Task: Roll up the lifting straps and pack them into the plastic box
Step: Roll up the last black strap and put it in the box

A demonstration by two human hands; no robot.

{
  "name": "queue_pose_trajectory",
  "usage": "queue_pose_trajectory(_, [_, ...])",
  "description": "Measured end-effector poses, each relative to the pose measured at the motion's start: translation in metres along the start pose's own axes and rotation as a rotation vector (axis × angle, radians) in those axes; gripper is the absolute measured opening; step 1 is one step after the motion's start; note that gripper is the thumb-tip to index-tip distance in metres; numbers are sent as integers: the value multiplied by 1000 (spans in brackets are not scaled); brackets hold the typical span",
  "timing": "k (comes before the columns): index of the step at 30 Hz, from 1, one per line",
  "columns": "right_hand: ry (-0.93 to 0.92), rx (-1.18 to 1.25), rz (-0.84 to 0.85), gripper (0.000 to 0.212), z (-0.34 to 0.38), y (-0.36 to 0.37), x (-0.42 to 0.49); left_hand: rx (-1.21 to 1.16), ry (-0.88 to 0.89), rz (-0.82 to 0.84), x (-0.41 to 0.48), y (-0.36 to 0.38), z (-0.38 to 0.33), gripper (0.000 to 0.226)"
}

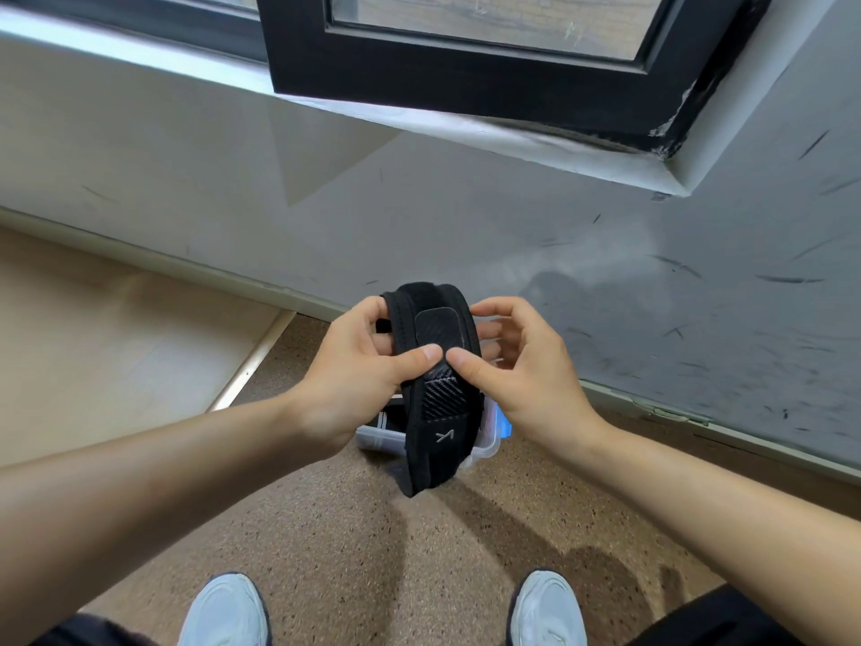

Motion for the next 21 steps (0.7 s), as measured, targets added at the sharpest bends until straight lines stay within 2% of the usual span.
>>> queue_pose_trajectory(3, [-17,64,10,37,0,3,-3,-18,-17,-3,-1,1,1,34])
queue_pose_trajectory(8, [-38,44,85,34,-1,9,-3,-124,-83,-59,-1,2,3,24])
queue_pose_trajectory(11, [-66,9,128,30,-2,12,-7,-106,-82,-54,-1,-1,2,24])
queue_pose_trajectory(15, [-48,64,66,14,-1,10,-6,-93,-63,2,-1,0,0,29])
queue_pose_trajectory(21, [-61,33,-8,13,1,6,0,-29,-91,77,-2,2,2,31])
Point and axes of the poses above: each hand's wrist, its own x-axis towards the middle knuckle, its own y-axis out of the palm, z = x × y, the point moved 2 cm from there along x, towards the middle knuckle, and after that the axes turned 3 degrees about y, right-handed, at the moved point
